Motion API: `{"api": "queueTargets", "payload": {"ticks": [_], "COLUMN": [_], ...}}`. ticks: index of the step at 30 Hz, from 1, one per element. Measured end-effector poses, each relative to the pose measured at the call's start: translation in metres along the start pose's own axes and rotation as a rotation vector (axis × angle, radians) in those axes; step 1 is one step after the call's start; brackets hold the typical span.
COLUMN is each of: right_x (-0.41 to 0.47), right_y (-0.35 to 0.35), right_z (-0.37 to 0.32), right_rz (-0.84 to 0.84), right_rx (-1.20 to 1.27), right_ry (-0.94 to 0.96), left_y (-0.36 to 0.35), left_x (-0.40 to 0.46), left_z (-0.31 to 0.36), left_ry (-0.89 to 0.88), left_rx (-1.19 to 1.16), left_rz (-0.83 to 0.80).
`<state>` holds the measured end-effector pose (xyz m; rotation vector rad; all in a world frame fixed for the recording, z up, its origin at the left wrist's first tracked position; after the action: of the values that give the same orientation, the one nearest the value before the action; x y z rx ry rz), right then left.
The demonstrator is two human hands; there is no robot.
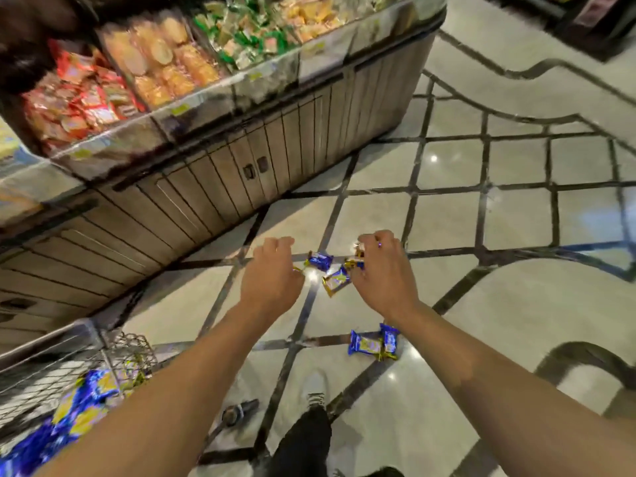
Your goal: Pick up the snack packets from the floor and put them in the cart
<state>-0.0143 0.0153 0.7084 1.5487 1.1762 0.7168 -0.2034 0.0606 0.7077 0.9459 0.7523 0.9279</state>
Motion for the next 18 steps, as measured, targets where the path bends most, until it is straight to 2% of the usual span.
{"api": "queueTargets", "payload": {"ticks": [6, 13, 18], "right_x": [0.063, 0.072, 0.073], "right_y": [-0.103, -0.319, -0.472], "right_z": [0.093, 0.227, 0.3], "right_rz": [-0.036, -0.255, -0.386], "right_rx": [-0.004, -0.048, -0.066], "right_ry": [-0.089, -0.209, -0.168], "left_y": [-0.125, -0.36, -0.515], "left_x": [0.091, 0.14, 0.179], "left_z": [-0.009, -0.052, -0.096], "left_ry": [-0.032, -0.059, -0.109], "left_rx": [-0.026, -0.05, -0.013], "left_rz": [-0.029, -0.211, -0.242]}}
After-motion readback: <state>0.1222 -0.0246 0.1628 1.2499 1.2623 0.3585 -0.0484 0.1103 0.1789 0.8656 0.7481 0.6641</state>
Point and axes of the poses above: each hand's wrist, its own x-axis towards the middle knuckle, its own y-axis out of the back of the hand, z = x × y, the point moved 1 cm from there along x, towards the middle knuckle, and after that the axes turned 11 degrees about -y, right-handed, at the moved point
